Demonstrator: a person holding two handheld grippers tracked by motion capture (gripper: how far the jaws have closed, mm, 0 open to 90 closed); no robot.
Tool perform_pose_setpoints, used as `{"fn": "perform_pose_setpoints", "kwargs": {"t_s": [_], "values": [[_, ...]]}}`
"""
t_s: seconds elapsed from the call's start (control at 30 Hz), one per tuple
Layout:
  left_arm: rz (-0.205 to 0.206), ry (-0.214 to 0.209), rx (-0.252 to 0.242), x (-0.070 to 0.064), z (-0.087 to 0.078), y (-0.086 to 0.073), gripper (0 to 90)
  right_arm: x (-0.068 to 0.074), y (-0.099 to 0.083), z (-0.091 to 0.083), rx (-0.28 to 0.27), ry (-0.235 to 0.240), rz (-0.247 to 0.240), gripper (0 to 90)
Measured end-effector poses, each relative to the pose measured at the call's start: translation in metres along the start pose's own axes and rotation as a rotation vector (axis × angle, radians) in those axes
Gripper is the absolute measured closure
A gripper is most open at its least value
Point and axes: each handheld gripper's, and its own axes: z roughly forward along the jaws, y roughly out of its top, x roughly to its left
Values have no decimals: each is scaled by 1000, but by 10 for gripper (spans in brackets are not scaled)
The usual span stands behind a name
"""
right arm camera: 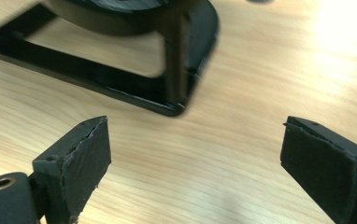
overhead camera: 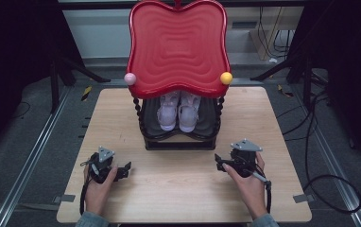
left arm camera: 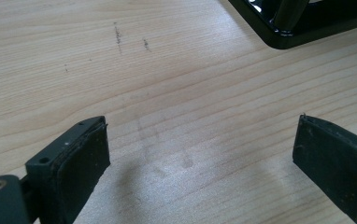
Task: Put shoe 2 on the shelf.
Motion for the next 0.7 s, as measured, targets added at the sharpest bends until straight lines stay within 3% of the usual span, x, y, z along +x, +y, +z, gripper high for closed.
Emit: {"fn": "perform_pose_setpoints", "kwargs": {"t_s": [0.33,0.53,0.7], "values": [[4,5,25,0,5,-2,32,-36,-12,18,63,-67,50,90],[4,15,41,0,8,-3,30,-43,-20,29,91,-80,82,96],[-10,16,58,2,10,-3,26,-47,-25,35,109,-102,77,100]]}}
